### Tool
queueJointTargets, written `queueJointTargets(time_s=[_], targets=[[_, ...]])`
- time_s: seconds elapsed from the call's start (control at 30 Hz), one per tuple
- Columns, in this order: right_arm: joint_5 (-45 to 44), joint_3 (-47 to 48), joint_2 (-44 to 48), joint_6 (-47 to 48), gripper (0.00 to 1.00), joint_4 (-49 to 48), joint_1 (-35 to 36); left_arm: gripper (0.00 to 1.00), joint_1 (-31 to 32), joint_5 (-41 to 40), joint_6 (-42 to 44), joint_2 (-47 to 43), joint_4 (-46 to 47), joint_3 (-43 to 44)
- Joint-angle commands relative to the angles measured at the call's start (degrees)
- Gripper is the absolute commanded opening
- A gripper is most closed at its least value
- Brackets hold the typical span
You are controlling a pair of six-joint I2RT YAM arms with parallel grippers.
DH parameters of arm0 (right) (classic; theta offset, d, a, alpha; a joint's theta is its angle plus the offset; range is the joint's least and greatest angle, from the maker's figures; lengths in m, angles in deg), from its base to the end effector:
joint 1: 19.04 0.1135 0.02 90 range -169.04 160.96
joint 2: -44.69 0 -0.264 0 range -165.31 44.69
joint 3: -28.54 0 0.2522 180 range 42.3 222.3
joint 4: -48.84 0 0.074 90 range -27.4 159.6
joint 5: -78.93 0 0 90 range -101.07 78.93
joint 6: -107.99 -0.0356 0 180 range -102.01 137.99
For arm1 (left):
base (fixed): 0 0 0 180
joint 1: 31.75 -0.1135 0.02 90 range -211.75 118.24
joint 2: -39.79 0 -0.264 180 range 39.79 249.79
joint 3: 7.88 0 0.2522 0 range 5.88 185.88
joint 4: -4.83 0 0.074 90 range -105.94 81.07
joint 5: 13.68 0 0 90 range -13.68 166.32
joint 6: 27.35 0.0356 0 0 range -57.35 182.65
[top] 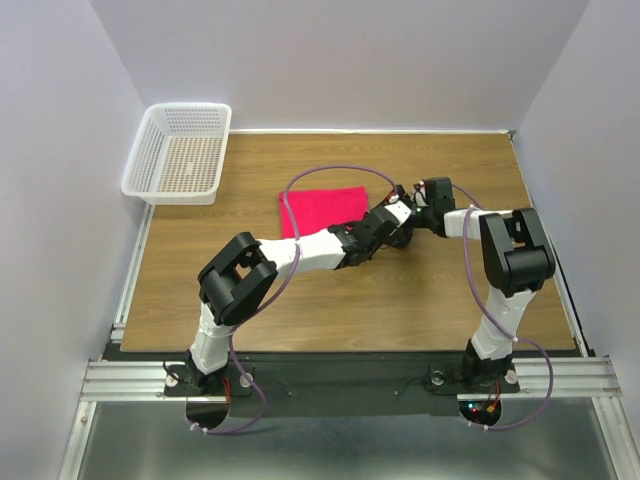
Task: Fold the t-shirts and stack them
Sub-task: Neatly place the folded tshirt to the corner
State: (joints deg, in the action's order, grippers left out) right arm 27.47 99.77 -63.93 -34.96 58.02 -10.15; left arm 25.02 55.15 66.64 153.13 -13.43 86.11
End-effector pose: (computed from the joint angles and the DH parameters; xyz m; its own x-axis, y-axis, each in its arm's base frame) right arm 0.3668 0.0798 0.1366 -0.8665 0.4963 -0.0531 0.2448 0.5153 0.8213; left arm 0.2560 -0.3673 0.2069 -0.2903 0.5615 -0.7749 0.6450 0.7130 0.2750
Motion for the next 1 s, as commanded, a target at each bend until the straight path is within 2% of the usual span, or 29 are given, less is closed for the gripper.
queueJointTargets(time_s=[0.0,0.2,0.33,0.4,0.5,0.53,0.6,0.63,0.67,0.7,0.73,0.87,0.97], targets=[[-1.10,0.89,-4.14,-3.38,0.99,-5.44,2.10,0.00,-0.08,0.25,-0.56,-3.65,1.50,-0.07],[-1.10,2.99,-8.71,-3.48,0.95,-6.14,4.56,0.00,-0.17,1.22,-0.74,-3.21,1.50,0.72],[-1.63,3.79,-10.82,-3.57,0.89,-6.58,5.53,0.00,-0.08,1.48,-1.00,-3.30,1.42,0.81],[-1.98,3.96,-11.26,-2.95,0.82,-6.85,5.70,0.00,-0.17,1.66,-1.18,-3.39,1.42,0.90],[-2.51,4.58,-11.62,-1.55,0.65,-6.85,5.70,0.02,-0.17,1.92,-2.58,-3.30,0.45,1.51],[-2.60,5.19,-11.88,-1.28,0.50,-6.76,5.70,0.10,-0.17,1.92,-3.19,-3.39,0.19,1.86],[-2.60,5.72,-11.97,-0.23,0.35,-6.76,5.70,0.21,-0.78,2.45,-5.38,-3.65,-0.34,2.13],[-3.21,5.98,-11.88,0.21,0.19,-6.50,5.70,0.27,-0.87,2.53,-5.92,-4.00,-0.34,2.21],[-3.56,6.59,-11.71,0.74,0.14,-6.41,5.53,0.36,-1.05,2.80,-6.44,-4.87,-0.34,2.13],[-4.00,7.03,-11.62,1.70,0.09,-6.15,5.36,0.42,-1.22,3.06,-6.80,-5.40,-0.43,2.04],[-4.44,7.91,-11.53,2.14,0.02,-5.27,4.74,0.53,-1.75,3.24,-7.76,-6.63,-0.60,2.04],[-5.75,10.46,-10.83,6.35,0.01,0.08,1.68,0.76,-4.55,4.90,-10.66,-11.36,-1.04,0.20],[-9.17,14.93,-9.16,14.85,0.01,9.39,-2.10,0.79,-9.55,8.15,-13.91,-16.98,-1.66,-3.30]])
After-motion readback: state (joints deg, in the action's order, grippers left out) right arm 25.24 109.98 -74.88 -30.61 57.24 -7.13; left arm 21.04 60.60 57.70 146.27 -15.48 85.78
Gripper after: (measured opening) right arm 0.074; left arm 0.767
